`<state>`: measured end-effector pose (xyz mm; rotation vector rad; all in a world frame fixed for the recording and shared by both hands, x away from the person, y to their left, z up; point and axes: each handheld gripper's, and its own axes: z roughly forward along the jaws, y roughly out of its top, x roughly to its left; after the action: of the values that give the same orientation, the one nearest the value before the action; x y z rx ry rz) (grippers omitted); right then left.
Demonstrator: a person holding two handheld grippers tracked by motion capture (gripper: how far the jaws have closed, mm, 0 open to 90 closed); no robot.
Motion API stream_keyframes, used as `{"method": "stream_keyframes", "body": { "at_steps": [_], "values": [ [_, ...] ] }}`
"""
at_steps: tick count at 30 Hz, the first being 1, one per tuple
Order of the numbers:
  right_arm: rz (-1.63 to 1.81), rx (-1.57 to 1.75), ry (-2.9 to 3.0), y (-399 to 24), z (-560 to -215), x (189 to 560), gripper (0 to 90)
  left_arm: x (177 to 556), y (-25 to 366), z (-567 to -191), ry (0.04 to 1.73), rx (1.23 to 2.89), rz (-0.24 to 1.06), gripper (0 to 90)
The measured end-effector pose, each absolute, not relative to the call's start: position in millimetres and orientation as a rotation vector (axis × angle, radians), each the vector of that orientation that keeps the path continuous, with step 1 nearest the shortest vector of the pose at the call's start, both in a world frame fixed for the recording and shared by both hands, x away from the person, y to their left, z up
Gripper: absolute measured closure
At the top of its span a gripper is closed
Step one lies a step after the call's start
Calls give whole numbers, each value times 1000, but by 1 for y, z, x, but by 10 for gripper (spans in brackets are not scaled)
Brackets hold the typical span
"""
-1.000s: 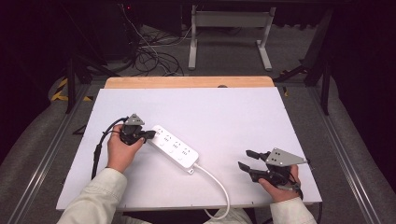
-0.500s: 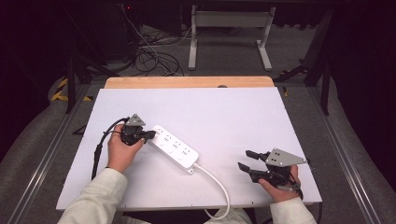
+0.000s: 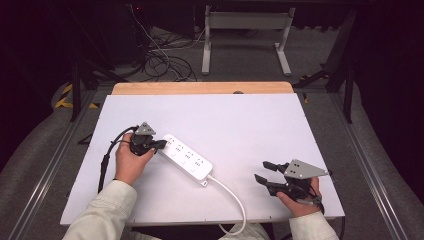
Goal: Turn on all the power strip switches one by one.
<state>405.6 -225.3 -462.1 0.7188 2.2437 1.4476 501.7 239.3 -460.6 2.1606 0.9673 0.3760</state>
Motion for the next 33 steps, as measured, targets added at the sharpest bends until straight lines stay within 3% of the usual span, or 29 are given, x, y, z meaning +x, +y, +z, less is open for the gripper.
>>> {"method": "stream_keyframes", "body": {
  "at_steps": [33],
  "values": [
    [1440,732,2231,-228,-461,405,460,496,232,-462,991,2172,442,900]
  ]
}}
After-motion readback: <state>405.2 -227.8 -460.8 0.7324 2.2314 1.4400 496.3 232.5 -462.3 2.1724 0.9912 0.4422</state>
